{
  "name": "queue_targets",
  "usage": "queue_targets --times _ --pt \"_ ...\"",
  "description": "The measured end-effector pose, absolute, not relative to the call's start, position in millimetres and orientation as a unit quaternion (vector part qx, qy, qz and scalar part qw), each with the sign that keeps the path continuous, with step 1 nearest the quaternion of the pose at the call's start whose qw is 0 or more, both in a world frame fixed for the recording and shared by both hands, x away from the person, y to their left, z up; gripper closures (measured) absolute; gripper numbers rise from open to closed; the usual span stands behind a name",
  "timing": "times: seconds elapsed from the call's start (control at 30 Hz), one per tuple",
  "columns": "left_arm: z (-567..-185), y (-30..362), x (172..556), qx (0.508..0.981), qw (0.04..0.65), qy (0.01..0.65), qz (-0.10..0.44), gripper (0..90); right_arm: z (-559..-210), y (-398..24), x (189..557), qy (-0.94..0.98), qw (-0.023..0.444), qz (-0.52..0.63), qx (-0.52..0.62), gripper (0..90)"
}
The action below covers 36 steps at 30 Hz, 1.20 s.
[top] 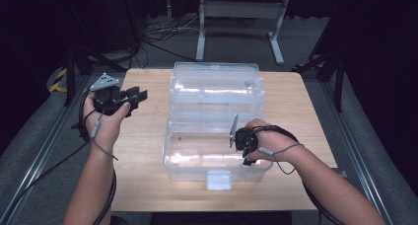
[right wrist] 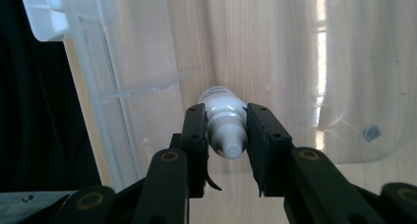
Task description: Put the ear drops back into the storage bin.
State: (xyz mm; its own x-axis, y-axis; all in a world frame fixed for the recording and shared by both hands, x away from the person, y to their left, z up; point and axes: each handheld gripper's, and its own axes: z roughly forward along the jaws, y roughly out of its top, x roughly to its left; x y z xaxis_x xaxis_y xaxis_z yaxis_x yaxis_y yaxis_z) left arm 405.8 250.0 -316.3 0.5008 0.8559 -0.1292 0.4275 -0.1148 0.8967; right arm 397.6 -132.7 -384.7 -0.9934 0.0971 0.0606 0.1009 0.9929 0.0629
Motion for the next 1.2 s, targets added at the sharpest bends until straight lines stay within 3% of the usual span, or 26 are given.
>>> queue_targets --times 0.6,0.9,1.2 --pt "-317 249 406 0.717 0.488 0.449 0.217 61.7 -387 -135 397 -0.998 0.031 -0.033 -0.051 71.3" --pt "-318 249 407 0.717 0.486 0.451 0.216 61.5 -379 -136 394 -0.997 0.033 -0.046 -0.056 63.9" --pt "-319 248 408 0.720 0.485 0.449 0.214 60.6 -360 -141 390 -0.996 0.017 -0.072 -0.059 62.2"
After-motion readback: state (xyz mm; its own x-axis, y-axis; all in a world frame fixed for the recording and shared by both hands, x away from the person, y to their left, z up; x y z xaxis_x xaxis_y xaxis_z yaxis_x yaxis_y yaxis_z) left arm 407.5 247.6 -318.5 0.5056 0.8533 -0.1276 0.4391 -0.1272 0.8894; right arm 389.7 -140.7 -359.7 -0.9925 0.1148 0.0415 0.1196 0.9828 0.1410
